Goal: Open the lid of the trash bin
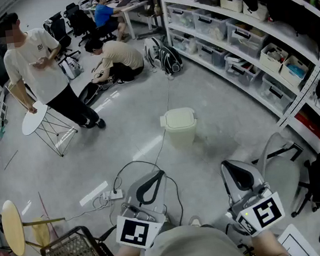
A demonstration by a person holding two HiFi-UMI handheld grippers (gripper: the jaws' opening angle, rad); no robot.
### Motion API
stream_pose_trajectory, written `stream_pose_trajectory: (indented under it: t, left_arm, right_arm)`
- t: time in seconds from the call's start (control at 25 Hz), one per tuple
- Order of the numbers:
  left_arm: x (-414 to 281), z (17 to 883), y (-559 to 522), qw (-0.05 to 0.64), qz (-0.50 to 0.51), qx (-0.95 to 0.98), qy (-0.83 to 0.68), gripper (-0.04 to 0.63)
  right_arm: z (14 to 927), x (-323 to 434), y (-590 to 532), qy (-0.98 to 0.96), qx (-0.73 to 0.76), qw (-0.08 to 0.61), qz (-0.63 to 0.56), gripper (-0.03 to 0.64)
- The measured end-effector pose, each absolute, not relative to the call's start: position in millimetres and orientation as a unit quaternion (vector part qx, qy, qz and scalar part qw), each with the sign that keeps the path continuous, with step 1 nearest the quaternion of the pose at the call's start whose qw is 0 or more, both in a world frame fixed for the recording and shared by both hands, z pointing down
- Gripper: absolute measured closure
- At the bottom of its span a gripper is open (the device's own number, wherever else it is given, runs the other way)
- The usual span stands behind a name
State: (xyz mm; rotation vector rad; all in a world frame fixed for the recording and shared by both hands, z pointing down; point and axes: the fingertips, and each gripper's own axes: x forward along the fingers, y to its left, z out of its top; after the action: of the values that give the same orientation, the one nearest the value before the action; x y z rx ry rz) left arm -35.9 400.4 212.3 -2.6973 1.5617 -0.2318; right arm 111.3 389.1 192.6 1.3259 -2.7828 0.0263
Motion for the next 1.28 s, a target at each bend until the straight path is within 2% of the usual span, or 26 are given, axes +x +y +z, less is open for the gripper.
stream_pose_trajectory:
  t: [0.8,1.28]
  left_arm:
    - [23,231,362,0.003,-0.081,-0.872,0.483,0.593]
    - [2,258,243,0.004,-0.075,-0.879,0.471,0.593]
  right_arm:
    - [219,173,361,-0.892,0.45,0.023,0.039,0.614]
    - [254,155,250,-0.882,0.467,0.047,0.047,0.614]
